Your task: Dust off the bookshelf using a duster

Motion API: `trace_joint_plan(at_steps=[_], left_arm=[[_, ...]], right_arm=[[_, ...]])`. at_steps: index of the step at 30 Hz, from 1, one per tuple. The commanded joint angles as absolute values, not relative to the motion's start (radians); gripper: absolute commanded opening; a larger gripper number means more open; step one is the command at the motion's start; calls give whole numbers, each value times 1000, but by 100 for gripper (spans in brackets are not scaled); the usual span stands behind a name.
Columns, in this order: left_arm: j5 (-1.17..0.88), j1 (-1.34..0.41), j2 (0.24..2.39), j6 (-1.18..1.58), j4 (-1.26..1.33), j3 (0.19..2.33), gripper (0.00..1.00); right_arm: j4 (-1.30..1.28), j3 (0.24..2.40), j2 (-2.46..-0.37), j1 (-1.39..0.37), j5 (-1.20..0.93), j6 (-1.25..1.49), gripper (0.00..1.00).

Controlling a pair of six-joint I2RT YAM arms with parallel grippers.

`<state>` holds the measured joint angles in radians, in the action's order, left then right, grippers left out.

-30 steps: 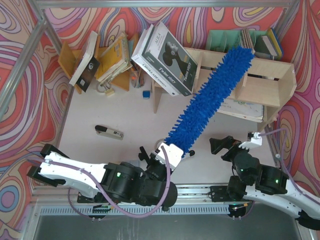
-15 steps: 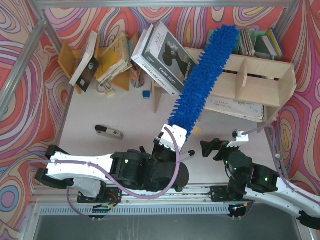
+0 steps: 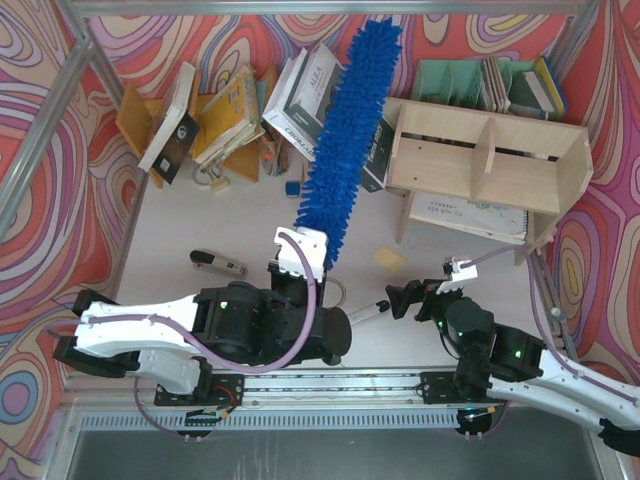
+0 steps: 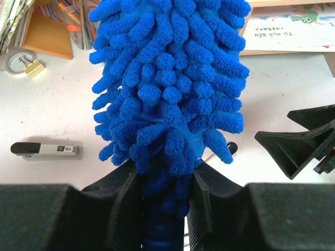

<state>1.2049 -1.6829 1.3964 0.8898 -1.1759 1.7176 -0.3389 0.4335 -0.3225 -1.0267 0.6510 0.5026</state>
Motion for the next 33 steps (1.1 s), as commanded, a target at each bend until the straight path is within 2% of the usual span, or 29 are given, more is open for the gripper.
trace_joint_plan(at_steps=[1, 12, 21, 33], left_arm=[[1282, -1677, 1355, 1006, -1295, 1740, 0], [1231, -1644, 1357, 1092, -1387, 1724, 0], [1154, -1597, 1370, 984, -1302, 1709, 0], [1069, -1508, 1431, 984, -1280, 1690, 0]], right_arm=[[-281, 429, -339, -1026, 634, 465, 95], [-278, 432, -367, -1027, 635, 466, 96], [-281, 434, -374, -1026, 647, 471, 96], [-296, 427, -318, -1026, 666, 481, 97]])
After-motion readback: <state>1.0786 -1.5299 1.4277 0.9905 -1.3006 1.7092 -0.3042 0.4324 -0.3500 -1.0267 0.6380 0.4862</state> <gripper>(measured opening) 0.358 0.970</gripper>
